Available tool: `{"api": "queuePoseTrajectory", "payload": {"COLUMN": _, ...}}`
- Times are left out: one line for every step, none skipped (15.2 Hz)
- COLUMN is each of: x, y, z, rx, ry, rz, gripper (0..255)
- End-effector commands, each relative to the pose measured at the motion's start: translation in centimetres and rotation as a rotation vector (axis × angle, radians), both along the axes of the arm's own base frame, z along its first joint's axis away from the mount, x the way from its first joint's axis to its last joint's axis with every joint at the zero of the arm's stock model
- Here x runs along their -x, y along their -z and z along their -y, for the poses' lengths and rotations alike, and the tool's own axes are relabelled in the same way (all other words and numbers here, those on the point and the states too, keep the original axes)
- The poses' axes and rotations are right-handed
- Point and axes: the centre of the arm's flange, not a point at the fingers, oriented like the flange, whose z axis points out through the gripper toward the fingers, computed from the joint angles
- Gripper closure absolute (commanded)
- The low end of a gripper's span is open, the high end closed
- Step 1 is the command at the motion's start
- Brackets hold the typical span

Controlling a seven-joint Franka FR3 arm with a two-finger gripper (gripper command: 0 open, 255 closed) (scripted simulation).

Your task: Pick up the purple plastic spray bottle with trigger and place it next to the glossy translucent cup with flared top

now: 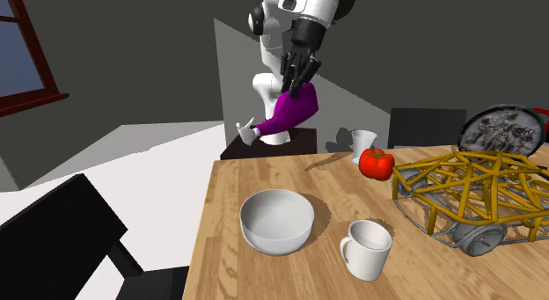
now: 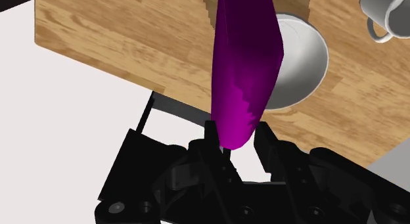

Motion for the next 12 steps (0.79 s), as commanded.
{"api": "queuePoseTrajectory", "payload": {"x": 0.1, "y": -1.2, "z": 0.0, "rx": 0.000, "ry": 0.000, "rz": 0.000, "gripper": 255}}
{"api": "queuePoseTrajectory", "payload": {"x": 0.1, "y": -1.7, "z": 0.0, "rx": 0.000, "ry": 0.000, "rz": 0.000, "gripper": 255}}
{"api": "queuePoseTrajectory", "payload": {"x": 0.1, "y": -2.2, "z": 0.0, "rx": 0.000, "ry": 0.000, "rz": 0.000, "gripper": 255}}
{"api": "queuePoseTrajectory", "payload": {"x": 0.1, "y": -2.8, "z": 0.0, "rx": 0.000, "ry": 0.000, "rz": 0.000, "gripper": 255}}
{"api": "queuePoseTrajectory", "payload": {"x": 0.1, "y": -3.3, "z": 0.0, "rx": 0.000, "ry": 0.000, "rz": 0.000, "gripper": 255}}
{"api": "queuePoseTrajectory", "payload": {"x": 0.1, "y": -3.8, "z": 0.0, "rx": 0.000, "ry": 0.000, "rz": 0.000, "gripper": 255}}
{"api": "queuePoseTrajectory", "payload": {"x": 0.1, "y": -4.2, "z": 0.0, "rx": 0.000, "ry": 0.000, "rz": 0.000, "gripper": 255}}
{"api": "queuePoseTrajectory", "payload": {"x": 1.4, "y": -4.2, "z": -0.4, "rx": 0.000, "ry": 0.000, "rz": 0.000, "gripper": 255}}
{"api": "queuePoseTrajectory", "payload": {"x": 2.7, "y": -4.2, "z": -0.8, "rx": 0.000, "ry": 0.000, "rz": 0.000, "gripper": 255}}
{"api": "queuePoseTrajectory", "payload": {"x": 3.9, "y": -4.2, "z": -1.2, "rx": 0.000, "ry": 0.000, "rz": 0.000, "gripper": 255}}
{"api": "queuePoseTrajectory", "payload": {"x": 5.2, "y": -4.2, "z": -1.6, "rx": 0.000, "ry": 0.000, "rz": 0.000, "gripper": 255}}
{"api": "queuePoseTrajectory", "payload": {"x": 6.4, "y": -4.2, "z": -2.0, "rx": 0.000, "ry": 0.000, "rz": 0.000, "gripper": 255}}
